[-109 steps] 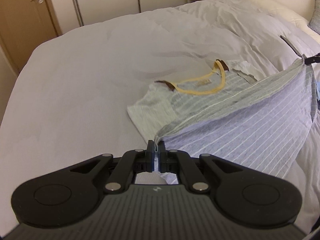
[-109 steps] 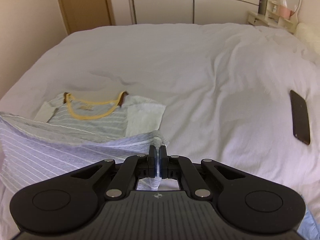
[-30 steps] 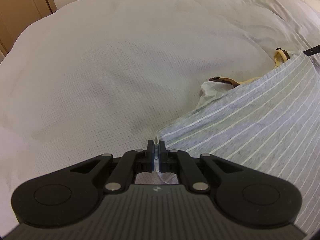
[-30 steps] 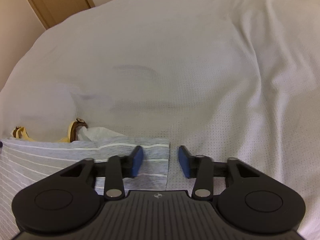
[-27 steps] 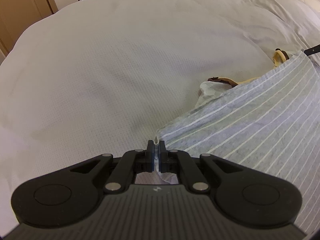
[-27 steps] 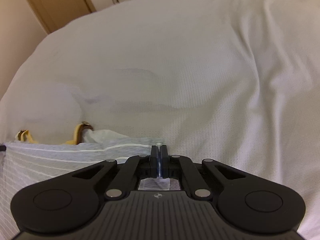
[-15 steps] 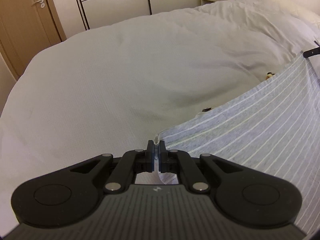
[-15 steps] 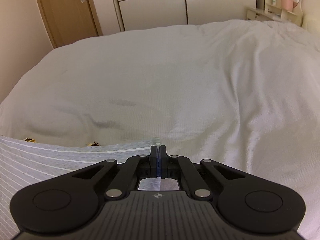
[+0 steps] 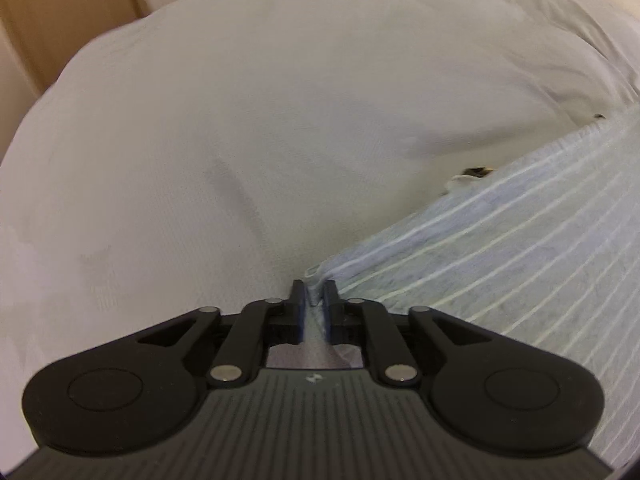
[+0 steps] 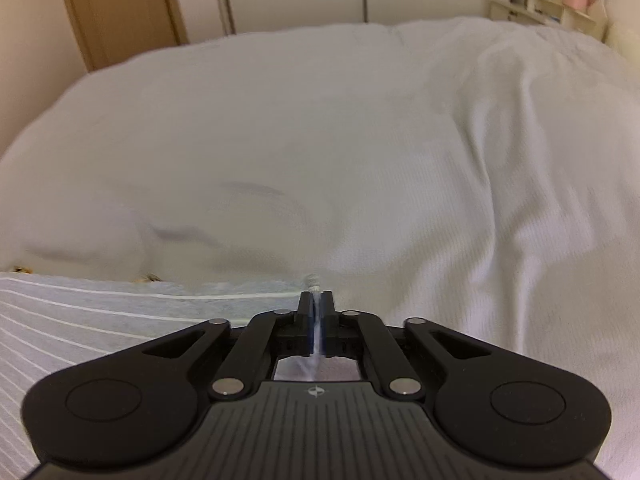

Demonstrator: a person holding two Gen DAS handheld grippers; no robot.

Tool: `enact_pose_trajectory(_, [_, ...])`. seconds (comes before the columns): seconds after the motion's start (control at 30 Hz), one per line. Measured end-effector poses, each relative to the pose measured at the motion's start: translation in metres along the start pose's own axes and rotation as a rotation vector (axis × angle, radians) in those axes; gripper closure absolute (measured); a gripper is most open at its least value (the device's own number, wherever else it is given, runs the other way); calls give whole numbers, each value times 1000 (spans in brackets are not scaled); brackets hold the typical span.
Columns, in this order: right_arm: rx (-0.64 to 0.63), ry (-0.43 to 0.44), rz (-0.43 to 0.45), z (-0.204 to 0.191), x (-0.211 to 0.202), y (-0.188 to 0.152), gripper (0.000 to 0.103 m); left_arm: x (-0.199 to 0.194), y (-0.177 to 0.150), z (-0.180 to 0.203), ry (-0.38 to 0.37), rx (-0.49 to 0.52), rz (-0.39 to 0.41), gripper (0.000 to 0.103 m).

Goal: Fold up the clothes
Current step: 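Open both grippers and lift them off the folded shirt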

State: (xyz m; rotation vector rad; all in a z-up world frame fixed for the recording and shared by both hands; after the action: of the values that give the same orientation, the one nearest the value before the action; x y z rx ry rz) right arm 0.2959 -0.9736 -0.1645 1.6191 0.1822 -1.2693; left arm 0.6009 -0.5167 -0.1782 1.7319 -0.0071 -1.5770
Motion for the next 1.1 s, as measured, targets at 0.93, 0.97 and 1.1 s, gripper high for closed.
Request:
enact_pose_trajectory(0.93, [-284, 47, -257, -30, -101, -185, 75, -83, -105, 72, 5, 140, -68, 87])
enact_pose_trajectory(0.97, [-292, 27, -252, -24, -109, -189, 75, -94, -108, 78, 17, 177, -61, 87])
enact_pose_trajectory(1.1, [-412, 29, -185, -32, -147, -205, 66, -120, -135, 147, -34, 432, -39, 85])
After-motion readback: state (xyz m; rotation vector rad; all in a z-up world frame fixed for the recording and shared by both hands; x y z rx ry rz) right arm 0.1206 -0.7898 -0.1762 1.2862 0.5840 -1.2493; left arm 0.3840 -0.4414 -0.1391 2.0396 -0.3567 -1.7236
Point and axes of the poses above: each gripper's, at about its wrist camera, not at the fingertips, and x roughly the way its jaws point, z to its right, y to its top, the point moved 6 cm from there along x, roughly the way its jaws point, and after that the axes turned 12 degrees about -y, right-handed, at the moved point
